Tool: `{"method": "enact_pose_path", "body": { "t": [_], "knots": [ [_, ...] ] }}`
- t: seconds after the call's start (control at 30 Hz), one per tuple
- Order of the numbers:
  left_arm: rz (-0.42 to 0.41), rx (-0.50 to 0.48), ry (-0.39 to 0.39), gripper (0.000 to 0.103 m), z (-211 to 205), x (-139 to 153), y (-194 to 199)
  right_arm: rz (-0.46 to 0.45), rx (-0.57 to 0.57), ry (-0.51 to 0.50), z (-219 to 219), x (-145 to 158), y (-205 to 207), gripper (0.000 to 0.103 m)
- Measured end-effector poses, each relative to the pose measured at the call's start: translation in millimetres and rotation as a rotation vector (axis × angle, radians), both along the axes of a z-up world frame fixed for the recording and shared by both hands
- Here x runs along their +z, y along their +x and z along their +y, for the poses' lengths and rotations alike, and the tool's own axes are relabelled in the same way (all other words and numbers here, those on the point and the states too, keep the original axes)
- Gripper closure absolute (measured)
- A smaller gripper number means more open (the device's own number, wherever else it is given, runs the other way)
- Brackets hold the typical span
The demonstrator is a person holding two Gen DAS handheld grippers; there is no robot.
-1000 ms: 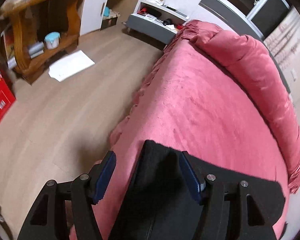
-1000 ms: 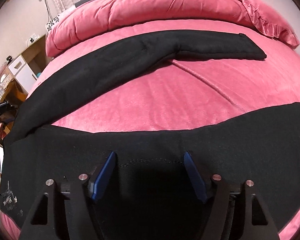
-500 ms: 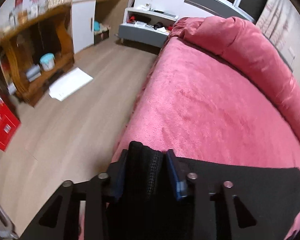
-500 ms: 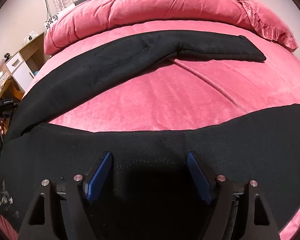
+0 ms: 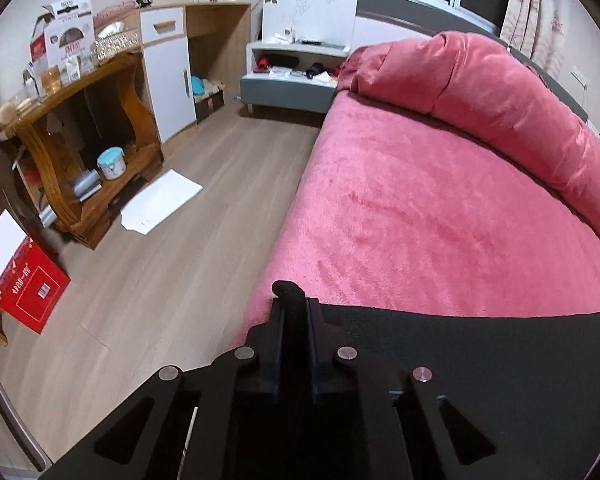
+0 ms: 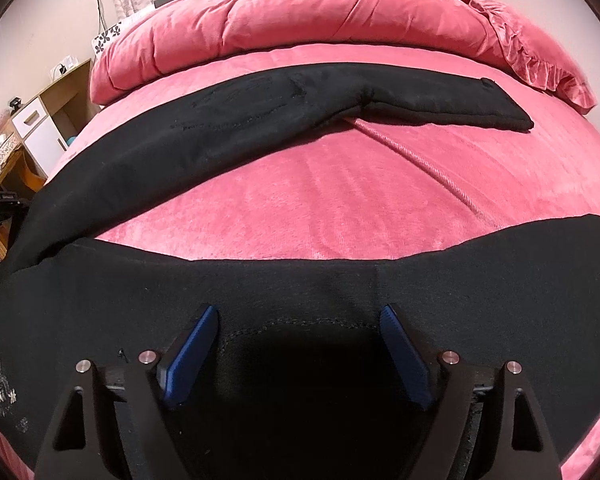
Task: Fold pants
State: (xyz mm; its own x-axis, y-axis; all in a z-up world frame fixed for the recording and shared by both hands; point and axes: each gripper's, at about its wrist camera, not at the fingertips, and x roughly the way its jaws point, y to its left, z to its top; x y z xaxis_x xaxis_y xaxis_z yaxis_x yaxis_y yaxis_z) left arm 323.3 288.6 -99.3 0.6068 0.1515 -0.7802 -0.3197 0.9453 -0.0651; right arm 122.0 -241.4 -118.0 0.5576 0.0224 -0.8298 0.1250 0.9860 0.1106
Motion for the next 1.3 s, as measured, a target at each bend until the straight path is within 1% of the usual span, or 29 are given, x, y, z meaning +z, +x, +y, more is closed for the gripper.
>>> {"method": "enact_pose_path", "body": {
  "t": [0.13,0.23,0.37,0.5,0.57,0.6,0.63,0.67,0.7,0.77,0.87,0.97,1.0,1.07,1.13,1.17,1.2,1.3],
  "knots": [
    [-0.053,0.003,0.012,0.095,-6.1,17.1,-16.0,-0.004,0.002,-0.006,0.7,-0.7,1.4,0.017],
    [-0.107,0.0,-0.004,0.095,-10.7,31.4,-35.0,-0.01,0.005,-0.014,2.4,-1.6,0.9,0.016],
    [-0.163,-0.04,0.001,0.095,-23.0,47.6,-76.4,-0.013,0.0,-0.02,4.4,-1.8,0.5,0.015],
    [-0.198,-0.066,-0.003,0.096,-36.1,52.9,-118.4,0.002,0.007,-0.023,4.6,0.7,2.7,0.015],
    [-0.203,-0.075,-0.012,0.096,-43.2,52.2,-139.9,0.011,0.011,-0.025,3.2,4.5,6.3,0.016],
    [-0.205,-0.077,-0.017,0.097,-46.5,51.2,-150.2,0.006,0.006,-0.017,2.4,8.8,7.0,0.021],
    [-0.211,-0.077,-0.024,0.097,-50.3,49.8,-162.7,-0.002,0.004,0.003,1.5,13.1,8.5,0.025],
    [-0.211,-0.079,-0.029,0.097,-53.4,48.0,-171.7,-0.007,0.004,0.022,1.0,16.3,9.6,0.025],
    [-0.211,-0.079,-0.033,0.097,-56.2,46.1,-178.7,-0.016,0.004,0.063,1.2,22.3,13.2,0.025],
    [-0.213,-0.068,-0.061,0.097,-59.5,39.9,-195.2,-0.022,0.015,0.111,5.6,30.3,21.2,0.025],
    [-0.198,-0.032,-0.134,0.097,-58.7,27.0,-212.6,-0.045,0.05,0.16,20.6,45.1,38.7,0.025],
    [-0.175,-0.031,-0.148,0.097,-61.2,12.3,-225.3,-0.068,0.115,0.222,48.2,63.2,67.1,0.025],
    [-0.165,-0.039,-0.143,0.097,-62.7,7.1,-229.3,-0.064,0.138,0.24,56.7,66.4,76.3,0.025],
    [-0.145,-0.057,-0.128,0.097,-65.1,-1.9,-234.5,-0.022,0.207,0.297,80.8,70.9,105.6,0.025],
    [-0.126,-0.058,-0.118,0.098,-65.5,-9.6,-237.4,-0.003,0.227,0.341,99.1,74.2,129.3,0.025],
    [-0.118,-0.052,-0.13,0.098,-63.4,-13.9,-238.9,0.007,0.219,0.369,107.3,75.1,143.9,0.025],
    [-0.115,-0.044,-0.134,0.102,-62.3,-16.1,-239.3,0.02,0.201,0.402,115.0,75.3,159.3,0.025],
    [-0.104,-0.009,-0.16,0.103,-53.7,-21.6,-239.2,0.064,0.147,0.491,131.4,70.5,191.7,0.025]
  ]
}}
